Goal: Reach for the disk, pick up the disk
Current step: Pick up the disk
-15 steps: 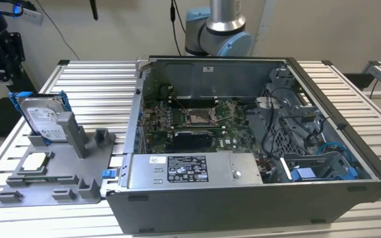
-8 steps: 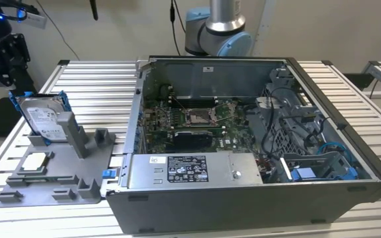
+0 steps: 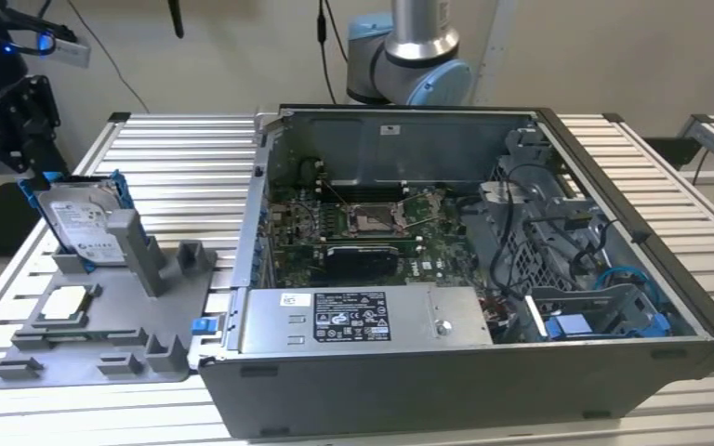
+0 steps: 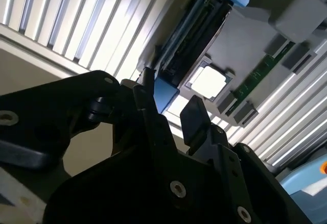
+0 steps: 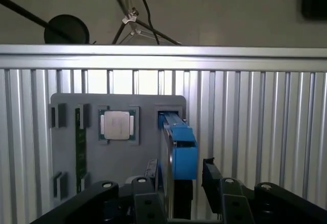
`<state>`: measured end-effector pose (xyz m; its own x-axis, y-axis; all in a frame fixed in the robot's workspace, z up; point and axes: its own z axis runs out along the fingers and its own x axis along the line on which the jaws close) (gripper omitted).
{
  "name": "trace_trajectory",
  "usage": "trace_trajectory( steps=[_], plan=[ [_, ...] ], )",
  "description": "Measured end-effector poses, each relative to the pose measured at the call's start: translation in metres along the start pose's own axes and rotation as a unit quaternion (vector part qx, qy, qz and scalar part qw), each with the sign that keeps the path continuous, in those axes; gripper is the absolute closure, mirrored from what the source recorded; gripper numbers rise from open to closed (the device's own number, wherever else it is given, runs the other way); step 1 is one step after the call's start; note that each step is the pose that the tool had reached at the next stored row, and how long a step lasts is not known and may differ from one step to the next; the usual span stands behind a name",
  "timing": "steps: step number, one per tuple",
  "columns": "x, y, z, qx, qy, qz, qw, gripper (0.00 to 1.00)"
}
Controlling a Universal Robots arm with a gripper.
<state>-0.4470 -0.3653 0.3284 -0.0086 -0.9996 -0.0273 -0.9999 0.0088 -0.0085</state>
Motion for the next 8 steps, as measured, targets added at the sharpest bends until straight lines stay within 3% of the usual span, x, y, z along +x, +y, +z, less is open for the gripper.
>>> trace_trajectory(
  steps=[8],
  plan=[
    [0.0004,0.0001,0.0146,-0.0001,0.0000,-0.002,1.0000,0.00]
  ],
)
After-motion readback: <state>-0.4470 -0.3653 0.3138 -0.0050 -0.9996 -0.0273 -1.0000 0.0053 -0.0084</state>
